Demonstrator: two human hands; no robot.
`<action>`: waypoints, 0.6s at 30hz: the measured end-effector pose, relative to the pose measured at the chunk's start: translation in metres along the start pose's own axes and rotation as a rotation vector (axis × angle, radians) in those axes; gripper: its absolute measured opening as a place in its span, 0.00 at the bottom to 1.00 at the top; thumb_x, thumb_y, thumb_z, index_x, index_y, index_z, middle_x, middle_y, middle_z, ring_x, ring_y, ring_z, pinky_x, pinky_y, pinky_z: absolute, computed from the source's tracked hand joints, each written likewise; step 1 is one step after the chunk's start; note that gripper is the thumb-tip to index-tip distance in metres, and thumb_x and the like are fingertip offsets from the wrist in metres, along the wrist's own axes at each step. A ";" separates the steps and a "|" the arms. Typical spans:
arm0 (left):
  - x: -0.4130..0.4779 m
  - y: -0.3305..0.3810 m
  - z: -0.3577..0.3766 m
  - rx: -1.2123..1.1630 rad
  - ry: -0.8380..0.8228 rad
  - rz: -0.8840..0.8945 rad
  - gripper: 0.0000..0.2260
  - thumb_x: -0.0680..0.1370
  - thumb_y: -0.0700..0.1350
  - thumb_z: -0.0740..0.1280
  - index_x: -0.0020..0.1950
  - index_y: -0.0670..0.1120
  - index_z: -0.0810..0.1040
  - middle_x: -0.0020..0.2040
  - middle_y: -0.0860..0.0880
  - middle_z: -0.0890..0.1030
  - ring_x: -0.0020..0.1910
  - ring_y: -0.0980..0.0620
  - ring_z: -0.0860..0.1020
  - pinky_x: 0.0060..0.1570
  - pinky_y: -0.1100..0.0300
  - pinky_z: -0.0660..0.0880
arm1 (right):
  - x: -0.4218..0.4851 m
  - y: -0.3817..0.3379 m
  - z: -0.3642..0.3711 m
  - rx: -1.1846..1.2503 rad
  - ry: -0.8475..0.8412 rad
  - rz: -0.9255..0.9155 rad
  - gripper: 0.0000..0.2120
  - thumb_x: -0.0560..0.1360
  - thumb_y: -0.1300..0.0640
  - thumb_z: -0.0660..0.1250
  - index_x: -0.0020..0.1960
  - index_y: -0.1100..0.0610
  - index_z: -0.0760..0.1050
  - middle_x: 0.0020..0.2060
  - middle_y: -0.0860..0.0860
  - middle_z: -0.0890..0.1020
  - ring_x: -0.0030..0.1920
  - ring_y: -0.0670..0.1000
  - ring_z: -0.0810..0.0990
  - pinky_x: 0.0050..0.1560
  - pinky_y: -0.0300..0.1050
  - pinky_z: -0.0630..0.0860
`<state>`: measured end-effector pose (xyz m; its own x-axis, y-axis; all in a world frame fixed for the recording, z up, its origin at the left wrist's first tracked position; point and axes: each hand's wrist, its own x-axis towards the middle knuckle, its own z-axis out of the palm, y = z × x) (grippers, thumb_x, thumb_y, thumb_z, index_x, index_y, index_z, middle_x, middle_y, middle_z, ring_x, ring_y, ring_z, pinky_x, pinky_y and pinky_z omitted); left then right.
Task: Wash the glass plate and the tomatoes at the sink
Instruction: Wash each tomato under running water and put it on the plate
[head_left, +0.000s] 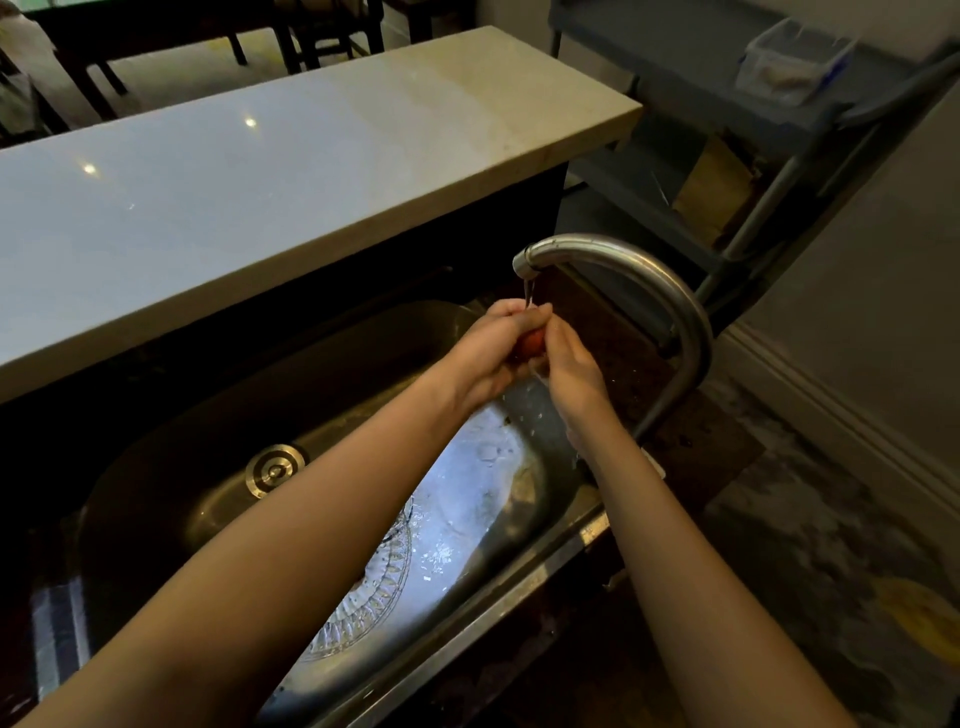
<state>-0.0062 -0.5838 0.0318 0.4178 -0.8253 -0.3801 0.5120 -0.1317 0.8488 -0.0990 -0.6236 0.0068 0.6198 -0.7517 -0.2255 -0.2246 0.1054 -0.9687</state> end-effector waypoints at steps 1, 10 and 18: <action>0.001 0.001 0.000 -0.008 0.012 -0.021 0.05 0.79 0.45 0.61 0.44 0.46 0.69 0.35 0.46 0.72 0.24 0.56 0.71 0.18 0.69 0.66 | -0.001 0.000 0.000 -0.013 0.001 0.005 0.17 0.80 0.43 0.51 0.65 0.41 0.70 0.56 0.47 0.79 0.56 0.48 0.77 0.59 0.49 0.74; 0.004 0.002 0.004 0.001 0.046 -0.011 0.03 0.77 0.42 0.65 0.48 0.48 0.71 0.42 0.45 0.75 0.31 0.54 0.75 0.23 0.68 0.71 | -0.028 -0.003 -0.021 -0.402 0.159 -0.106 0.18 0.80 0.54 0.54 0.70 0.52 0.65 0.63 0.55 0.75 0.59 0.52 0.77 0.58 0.47 0.75; 0.004 0.000 0.000 -0.035 0.051 -0.047 0.13 0.78 0.54 0.60 0.51 0.43 0.68 0.36 0.45 0.76 0.19 0.58 0.68 0.15 0.70 0.57 | -0.066 0.030 -0.020 -0.820 0.239 -0.052 0.17 0.78 0.62 0.58 0.67 0.59 0.67 0.63 0.56 0.74 0.58 0.56 0.77 0.57 0.50 0.76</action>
<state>-0.0046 -0.5866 0.0298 0.4295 -0.7895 -0.4384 0.5577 -0.1500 0.8164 -0.1616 -0.5834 -0.0050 0.4894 -0.8695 -0.0659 -0.7307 -0.3677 -0.5753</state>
